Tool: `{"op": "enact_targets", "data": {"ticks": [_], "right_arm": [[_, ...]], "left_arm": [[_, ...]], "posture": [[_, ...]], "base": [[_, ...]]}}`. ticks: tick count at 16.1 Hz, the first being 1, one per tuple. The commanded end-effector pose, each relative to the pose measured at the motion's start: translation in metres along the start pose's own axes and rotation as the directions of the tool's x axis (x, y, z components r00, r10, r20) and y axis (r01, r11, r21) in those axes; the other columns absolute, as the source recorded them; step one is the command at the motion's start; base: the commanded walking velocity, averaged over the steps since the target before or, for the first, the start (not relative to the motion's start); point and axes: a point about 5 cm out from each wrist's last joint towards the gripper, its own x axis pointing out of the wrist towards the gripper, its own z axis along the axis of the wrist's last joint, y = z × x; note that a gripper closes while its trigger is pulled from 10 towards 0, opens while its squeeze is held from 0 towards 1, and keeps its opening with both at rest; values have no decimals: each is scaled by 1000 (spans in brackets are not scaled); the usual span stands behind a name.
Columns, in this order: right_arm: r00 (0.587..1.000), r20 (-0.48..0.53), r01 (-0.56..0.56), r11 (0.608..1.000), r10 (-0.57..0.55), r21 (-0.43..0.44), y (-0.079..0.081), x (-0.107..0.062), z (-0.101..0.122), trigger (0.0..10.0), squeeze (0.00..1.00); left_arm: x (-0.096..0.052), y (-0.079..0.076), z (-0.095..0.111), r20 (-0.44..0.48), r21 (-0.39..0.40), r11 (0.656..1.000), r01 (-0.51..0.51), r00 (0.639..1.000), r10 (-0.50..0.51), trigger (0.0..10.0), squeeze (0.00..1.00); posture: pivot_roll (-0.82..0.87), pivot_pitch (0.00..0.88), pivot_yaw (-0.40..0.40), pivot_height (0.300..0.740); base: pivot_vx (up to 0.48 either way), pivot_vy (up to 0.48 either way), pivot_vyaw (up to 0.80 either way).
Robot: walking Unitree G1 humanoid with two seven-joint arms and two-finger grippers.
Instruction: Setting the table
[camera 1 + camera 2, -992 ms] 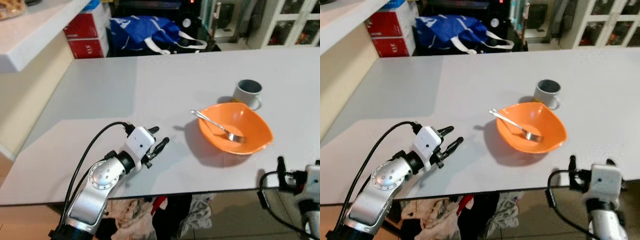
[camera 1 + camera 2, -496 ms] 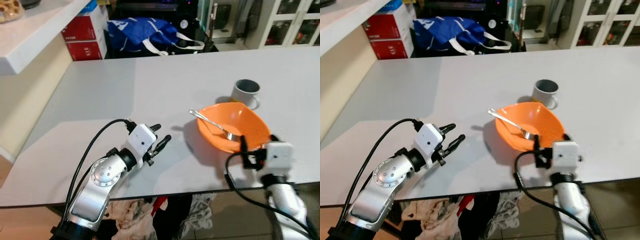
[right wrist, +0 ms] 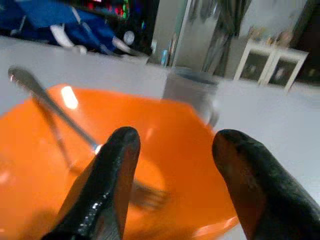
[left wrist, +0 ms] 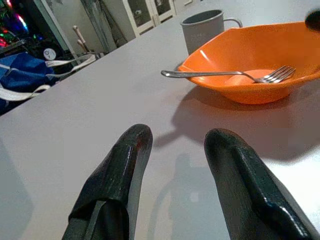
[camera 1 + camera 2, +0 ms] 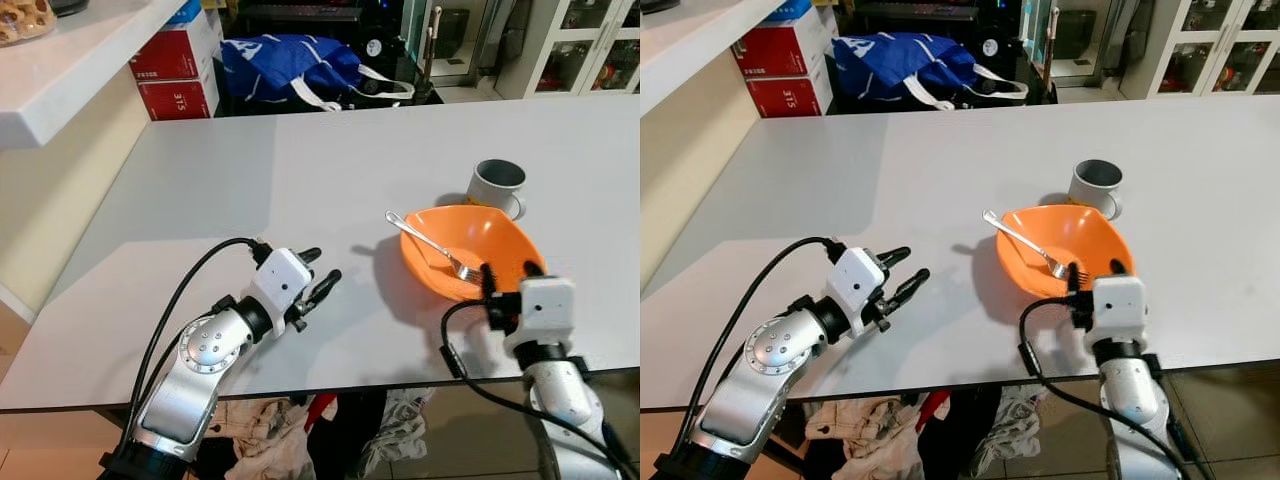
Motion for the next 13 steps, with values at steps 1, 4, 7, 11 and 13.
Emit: {"op": "enact_targets", "data": {"ticks": [1,4,7,11,13], "right_arm": [[995,98,27,999,-22,-43,-5,6,20,10000,0],[988,146,62,998,-57,-25,-10,8,31,10000,0],[967,-9,255,967,-255,-20,-51,-15,-4,10000,0],[948,-140,287,958,-287,-21,-64,-53,-32,10000,0],[960,-146,242,970,-239,1,-57,-57,-33,2706,0]], "left_arm": [[-1,2,-2,-7,8,1000,1,1000,-1,10000,0],[-1,2,-2,-7,9,1000,2,1000,-2,10000,0],[-2,1,-3,-9,6,1000,4,1000,-4,10000,0],[-2,1,-3,-8,3,1000,13,1000,-13,10000,0],[-1,1,-3,-7,1,1000,18,1000,-17,10000,0]], "posture": [[-25,0,76,740],[-24,0,75,740],[-28,0,75,740],[-50,0,80,740],[-55,0,83,740]], "base": [[0,0,0],[0,0,0],[0,0,0],[0,0,0],[0,0,0]]}}
